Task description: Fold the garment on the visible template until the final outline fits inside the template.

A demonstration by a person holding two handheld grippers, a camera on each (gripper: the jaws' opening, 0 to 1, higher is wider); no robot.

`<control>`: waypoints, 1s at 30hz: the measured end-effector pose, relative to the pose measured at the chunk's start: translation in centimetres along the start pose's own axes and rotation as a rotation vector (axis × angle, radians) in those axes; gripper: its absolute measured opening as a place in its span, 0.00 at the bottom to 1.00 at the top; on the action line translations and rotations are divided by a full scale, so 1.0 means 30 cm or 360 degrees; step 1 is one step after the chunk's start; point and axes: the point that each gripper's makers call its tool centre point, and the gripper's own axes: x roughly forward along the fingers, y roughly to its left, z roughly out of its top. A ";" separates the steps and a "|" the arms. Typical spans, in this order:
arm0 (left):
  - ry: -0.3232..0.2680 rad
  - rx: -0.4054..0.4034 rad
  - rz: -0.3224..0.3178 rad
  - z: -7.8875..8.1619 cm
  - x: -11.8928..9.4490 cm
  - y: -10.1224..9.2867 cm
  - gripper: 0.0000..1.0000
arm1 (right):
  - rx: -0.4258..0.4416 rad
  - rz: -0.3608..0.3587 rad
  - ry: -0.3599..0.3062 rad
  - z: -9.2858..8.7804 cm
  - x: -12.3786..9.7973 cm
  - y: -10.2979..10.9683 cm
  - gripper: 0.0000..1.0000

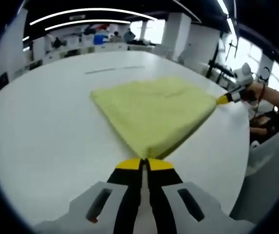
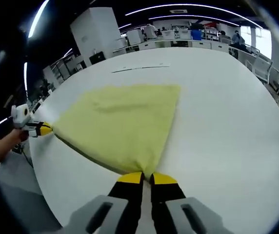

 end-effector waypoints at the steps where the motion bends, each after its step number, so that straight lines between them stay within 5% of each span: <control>1: -0.0015 -0.0015 0.0001 0.004 0.000 -0.002 0.04 | -0.0001 -0.0002 0.0001 -0.001 0.001 0.000 0.05; 10: -0.0068 -0.0142 0.0013 0.046 -0.026 -0.019 0.37 | -0.0027 -0.0051 -0.0074 0.059 -0.031 0.010 0.45; 18: -0.0177 -0.0197 -0.0023 0.146 -0.083 -0.086 0.62 | -0.0097 -0.0065 -0.0171 0.138 -0.104 0.061 0.75; 30: -0.0194 -0.0169 -0.0005 0.196 -0.174 -0.137 0.83 | -0.0178 0.0027 -0.0248 0.184 -0.231 0.185 0.94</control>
